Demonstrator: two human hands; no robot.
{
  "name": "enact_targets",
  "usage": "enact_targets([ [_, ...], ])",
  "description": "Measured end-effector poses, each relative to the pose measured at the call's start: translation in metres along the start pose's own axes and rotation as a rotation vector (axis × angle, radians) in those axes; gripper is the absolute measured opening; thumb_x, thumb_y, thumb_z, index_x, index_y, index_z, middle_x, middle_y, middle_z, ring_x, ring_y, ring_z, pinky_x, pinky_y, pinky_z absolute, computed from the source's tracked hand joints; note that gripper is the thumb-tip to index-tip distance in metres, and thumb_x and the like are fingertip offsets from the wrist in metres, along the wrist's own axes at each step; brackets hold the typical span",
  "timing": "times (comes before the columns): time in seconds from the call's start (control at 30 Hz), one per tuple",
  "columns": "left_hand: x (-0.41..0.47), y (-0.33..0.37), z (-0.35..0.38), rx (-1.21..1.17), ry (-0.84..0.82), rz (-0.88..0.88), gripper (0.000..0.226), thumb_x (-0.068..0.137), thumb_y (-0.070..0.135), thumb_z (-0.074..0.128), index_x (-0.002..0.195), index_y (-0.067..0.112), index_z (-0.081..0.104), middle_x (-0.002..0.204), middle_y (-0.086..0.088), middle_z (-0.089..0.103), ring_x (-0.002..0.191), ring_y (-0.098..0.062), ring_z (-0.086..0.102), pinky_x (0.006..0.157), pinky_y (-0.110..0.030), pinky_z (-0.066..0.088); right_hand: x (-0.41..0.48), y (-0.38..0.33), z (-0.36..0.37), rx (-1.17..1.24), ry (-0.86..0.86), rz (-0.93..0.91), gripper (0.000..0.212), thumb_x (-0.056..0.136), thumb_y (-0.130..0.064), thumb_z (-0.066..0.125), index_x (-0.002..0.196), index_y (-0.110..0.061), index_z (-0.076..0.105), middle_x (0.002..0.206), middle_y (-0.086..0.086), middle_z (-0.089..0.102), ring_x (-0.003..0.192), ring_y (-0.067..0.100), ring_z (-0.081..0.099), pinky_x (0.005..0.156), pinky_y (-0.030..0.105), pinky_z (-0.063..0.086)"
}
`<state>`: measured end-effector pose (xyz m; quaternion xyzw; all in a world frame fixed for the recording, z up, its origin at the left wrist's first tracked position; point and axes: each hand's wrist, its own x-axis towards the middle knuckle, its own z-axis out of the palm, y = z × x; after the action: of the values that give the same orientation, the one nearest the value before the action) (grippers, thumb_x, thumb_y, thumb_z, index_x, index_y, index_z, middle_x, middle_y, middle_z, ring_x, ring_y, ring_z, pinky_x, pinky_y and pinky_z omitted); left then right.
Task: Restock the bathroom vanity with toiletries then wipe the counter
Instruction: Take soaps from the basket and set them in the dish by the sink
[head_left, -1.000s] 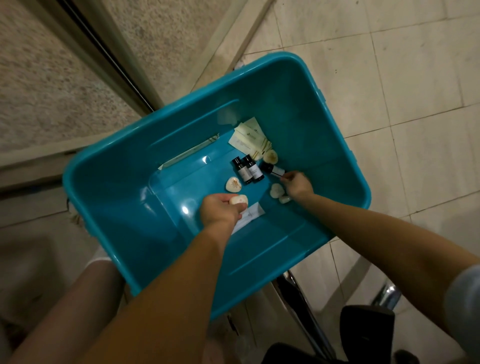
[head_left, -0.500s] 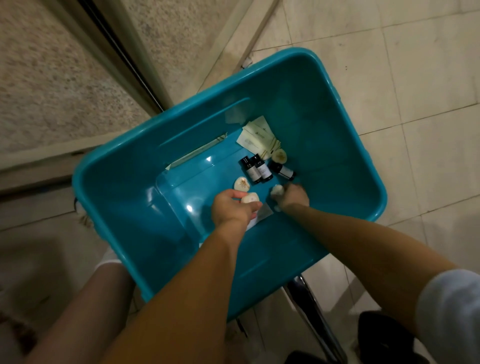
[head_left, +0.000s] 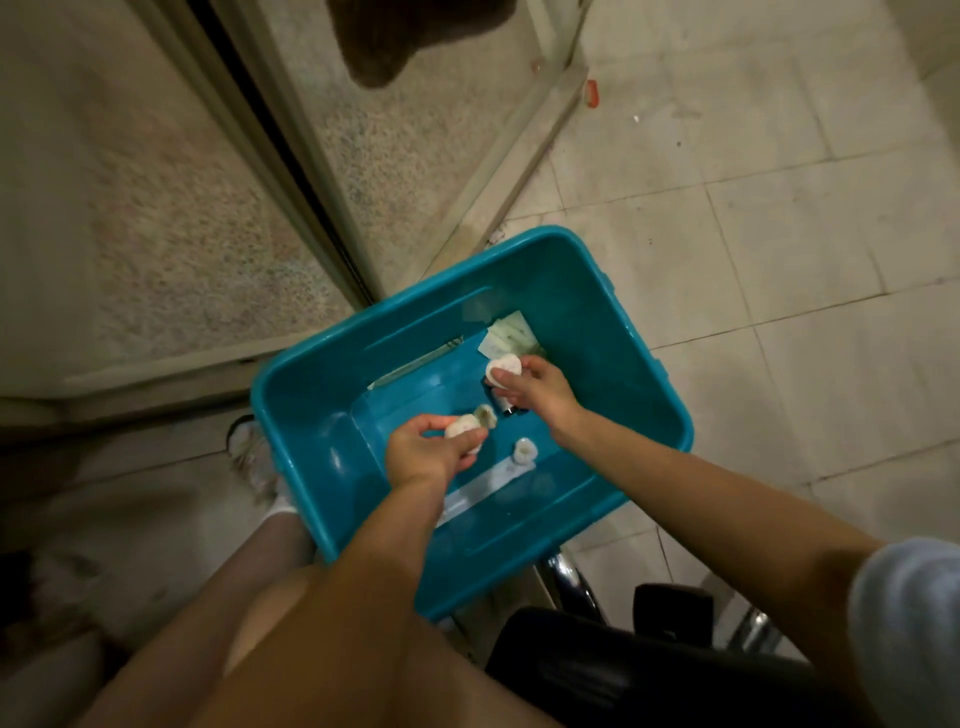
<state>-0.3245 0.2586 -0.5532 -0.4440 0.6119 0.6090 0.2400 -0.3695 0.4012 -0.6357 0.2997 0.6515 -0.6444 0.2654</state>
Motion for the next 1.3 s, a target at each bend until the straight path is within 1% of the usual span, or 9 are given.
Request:
enact_targets([
  [0.07,-0.021,0.005,-0.006,-0.046,0.023,0.026,0.027,0.072,0.0,0.078,0.069,0.013,0.054,0.071,-0.005,0.057,0.062,-0.016,0.059,0.045,-0.012,0.052,-0.025,-0.016,0.001,0.037,-0.073,-0.027,0.021,0.085,-0.015,0.068,0.103,-0.018,0.058,0.099,0.008,0.068,0.08,0.016,0.068,0.086,0.034,0.05],
  [0.17,-0.057,0.012,-0.013,-0.169,0.047,0.073,0.023,0.074,0.001,0.076,0.073,0.013,0.055,0.076,-0.008,0.061,0.064,-0.015,0.06,0.05,-0.014,0.053,-0.07,-0.038,0.004,0.085,-0.156,-0.042,0.02,0.088,-0.016,0.065,0.106,-0.019,0.059,0.096,0.001,0.07,0.086,0.016,0.067,0.09,0.03,0.047],
  [0.43,-0.167,0.039,-0.054,-0.512,0.128,0.338,0.014,0.081,0.004,0.069,0.08,0.014,0.059,0.08,-0.001,0.061,0.076,-0.013,0.059,0.056,-0.013,0.051,-0.193,-0.106,0.028,0.103,-0.381,-0.219,0.018,0.098,-0.029,0.046,0.1,-0.021,0.062,0.098,-0.001,0.072,0.082,0.008,0.064,0.072,0.021,0.044],
  [0.53,-0.213,0.066,-0.082,-0.55,0.135,0.453,0.017,0.084,0.007,0.067,0.1,0.008,0.059,0.084,-0.004,0.061,0.071,-0.01,0.058,0.054,-0.01,0.05,-0.24,-0.144,0.044,0.084,-0.437,-0.31,0.021,0.099,-0.03,0.043,0.102,-0.02,0.061,0.093,-0.004,0.073,0.078,0.008,0.063,0.06,0.019,0.038],
  [0.63,-0.27,0.094,-0.12,-0.599,0.138,0.607,0.024,0.087,0.008,0.064,0.11,0.004,0.058,0.079,-0.004,0.061,0.068,-0.011,0.058,0.057,-0.014,0.051,-0.297,-0.182,0.068,0.063,-0.51,-0.431,0.02,0.099,-0.028,0.042,0.1,-0.021,0.061,0.082,-0.011,0.074,0.076,0.007,0.061,0.062,0.023,0.034],
  [0.83,-0.376,0.121,-0.211,-0.734,0.279,0.805,0.011,0.084,0.006,0.067,0.091,0.005,0.057,0.079,-0.011,0.061,0.045,-0.007,0.062,0.046,-0.012,0.05,-0.414,-0.243,0.127,0.093,-0.73,-0.64,0.019,0.094,-0.016,0.054,0.112,-0.02,0.057,0.095,0.0,0.069,0.068,0.01,0.07,0.051,0.013,0.046],
  [1.0,-0.454,0.127,-0.289,-0.863,0.388,0.95,0.017,0.081,-0.001,0.068,0.074,0.005,0.054,0.075,-0.014,0.06,0.064,-0.02,0.059,0.047,-0.017,0.053,-0.503,-0.271,0.192,0.041,-0.937,-0.719,0.033,0.089,-0.004,0.058,0.12,-0.016,0.053,0.087,0.003,0.072,0.066,0.015,0.072,0.057,0.019,0.054],
  [1.2,-0.512,0.116,-0.395,-0.98,0.582,1.014,0.033,0.083,-0.002,0.066,0.115,-0.003,0.058,0.1,-0.019,0.063,0.079,-0.027,0.064,0.05,-0.017,0.055,-0.583,-0.275,0.291,-0.118,-1.113,-0.711,0.04,0.087,0.007,0.057,0.123,-0.01,0.053,0.097,0.012,0.066,0.073,0.017,0.071,0.064,0.02,0.057],
  [1.3,-0.518,0.098,-0.455,-1.065,0.661,0.961,0.034,0.085,-0.003,0.064,0.117,-0.007,0.057,0.102,-0.018,0.06,0.089,-0.03,0.061,0.049,-0.017,0.054,-0.611,-0.269,0.35,-0.2,-1.163,-0.697,0.035,0.088,0.005,0.056,0.123,-0.001,0.055,0.096,0.011,0.066,0.082,0.019,0.066,0.065,0.018,0.056],
])
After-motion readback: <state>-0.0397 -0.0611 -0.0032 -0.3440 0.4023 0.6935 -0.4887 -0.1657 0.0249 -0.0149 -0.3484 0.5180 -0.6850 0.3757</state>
